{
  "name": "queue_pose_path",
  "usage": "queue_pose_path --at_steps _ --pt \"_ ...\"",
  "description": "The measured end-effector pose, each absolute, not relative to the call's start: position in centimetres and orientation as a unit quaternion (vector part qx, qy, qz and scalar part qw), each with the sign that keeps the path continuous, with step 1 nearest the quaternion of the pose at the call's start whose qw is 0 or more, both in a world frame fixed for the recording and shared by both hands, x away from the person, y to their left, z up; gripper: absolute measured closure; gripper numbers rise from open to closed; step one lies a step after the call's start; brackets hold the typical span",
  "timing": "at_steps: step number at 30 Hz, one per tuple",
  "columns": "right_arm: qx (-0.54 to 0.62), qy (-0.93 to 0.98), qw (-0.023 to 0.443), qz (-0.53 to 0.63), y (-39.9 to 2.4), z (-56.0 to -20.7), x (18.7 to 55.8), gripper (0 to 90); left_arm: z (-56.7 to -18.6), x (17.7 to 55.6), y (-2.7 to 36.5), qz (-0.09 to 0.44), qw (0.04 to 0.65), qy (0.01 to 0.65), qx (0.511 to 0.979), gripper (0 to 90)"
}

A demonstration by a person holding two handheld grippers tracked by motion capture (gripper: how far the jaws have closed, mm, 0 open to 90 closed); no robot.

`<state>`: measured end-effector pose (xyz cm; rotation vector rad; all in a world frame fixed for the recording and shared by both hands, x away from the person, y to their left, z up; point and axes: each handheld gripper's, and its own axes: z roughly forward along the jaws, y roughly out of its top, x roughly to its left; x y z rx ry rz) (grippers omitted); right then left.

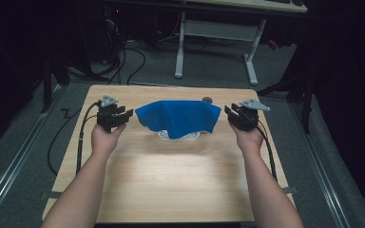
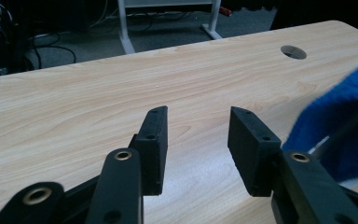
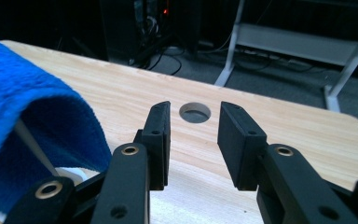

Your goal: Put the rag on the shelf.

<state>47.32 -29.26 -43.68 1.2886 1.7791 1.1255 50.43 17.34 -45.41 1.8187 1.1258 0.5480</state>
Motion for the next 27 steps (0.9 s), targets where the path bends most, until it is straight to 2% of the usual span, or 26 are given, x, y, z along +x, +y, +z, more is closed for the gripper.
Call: queue_pose_path --at_steps 18,27 --pt "0.47 0.695 0.345 0.422 -29.5 -42.9 42.5 57.5 -45.2 45.3 19.5 0.238 0.451 0.449 0.734 51.8" --pt "0.45 0.711 0.351 0.411 -28.9 -42.5 39.4 50.5 -45.7 41.0 19.6 0.231 0.454 0.435 0.742 46.4"
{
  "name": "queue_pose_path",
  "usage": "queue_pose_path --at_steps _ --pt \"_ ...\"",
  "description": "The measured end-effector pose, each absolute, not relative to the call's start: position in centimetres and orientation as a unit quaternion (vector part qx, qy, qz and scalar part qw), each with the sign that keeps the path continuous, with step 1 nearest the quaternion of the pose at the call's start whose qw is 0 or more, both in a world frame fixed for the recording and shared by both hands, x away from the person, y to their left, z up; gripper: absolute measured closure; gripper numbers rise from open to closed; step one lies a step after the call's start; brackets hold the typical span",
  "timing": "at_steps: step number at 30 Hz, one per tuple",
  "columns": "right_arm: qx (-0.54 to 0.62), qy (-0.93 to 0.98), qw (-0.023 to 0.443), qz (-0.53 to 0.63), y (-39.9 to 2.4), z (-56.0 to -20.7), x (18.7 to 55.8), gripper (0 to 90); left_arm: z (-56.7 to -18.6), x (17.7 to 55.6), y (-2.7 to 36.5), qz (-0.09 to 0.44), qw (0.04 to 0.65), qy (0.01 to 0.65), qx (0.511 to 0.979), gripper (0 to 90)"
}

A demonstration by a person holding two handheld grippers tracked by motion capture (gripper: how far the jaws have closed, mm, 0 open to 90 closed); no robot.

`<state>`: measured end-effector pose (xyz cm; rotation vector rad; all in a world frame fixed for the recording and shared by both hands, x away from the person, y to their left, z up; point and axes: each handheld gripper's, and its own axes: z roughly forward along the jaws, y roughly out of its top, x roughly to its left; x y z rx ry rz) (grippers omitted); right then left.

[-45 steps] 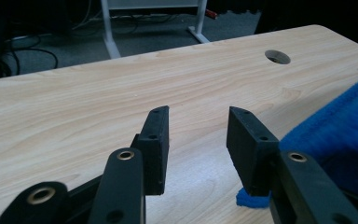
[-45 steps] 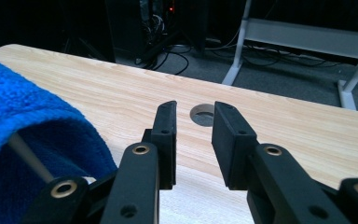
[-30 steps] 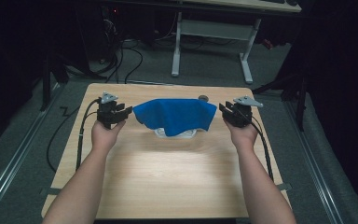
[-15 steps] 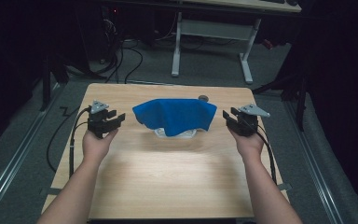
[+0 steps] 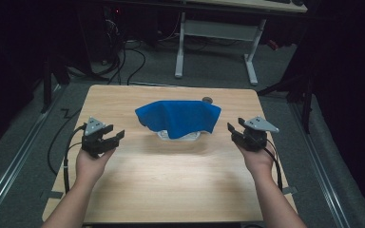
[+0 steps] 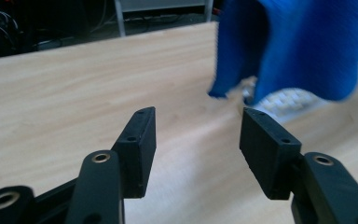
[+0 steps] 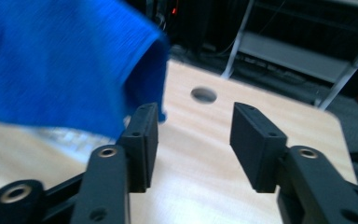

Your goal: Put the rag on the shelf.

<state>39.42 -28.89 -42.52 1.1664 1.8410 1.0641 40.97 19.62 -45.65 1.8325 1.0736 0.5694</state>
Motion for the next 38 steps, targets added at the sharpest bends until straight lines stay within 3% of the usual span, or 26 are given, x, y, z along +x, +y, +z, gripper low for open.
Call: queue_pose_path --at_steps 8,15,21,22,38 --pt "0.427 0.74 0.337 0.396 -27.3 -44.5 34.7 42.3 -47.7 36.0 17.2 0.188 0.454 0.416 0.765 42.6" --pt "0.427 0.754 0.307 0.392 -24.8 -47.0 31.2 41.0 -50.1 33.2 12.5 0.123 0.447 0.401 0.79 44.9" --pt "0.428 0.765 0.28 0.391 -22.2 -50.2 28.9 41.8 -52.3 31.6 9.2 0.112 0.413 0.356 0.831 44.6" --pt "0.423 0.777 0.261 0.386 -21.9 -50.8 29.0 40.6 -52.5 31.6 8.9 0.115 0.408 0.346 0.837 44.2" --pt "0.393 0.803 0.256 0.367 -22.1 -51.9 30.0 41.0 -52.9 31.8 9.1 0.099 0.41 0.358 0.833 42.9"
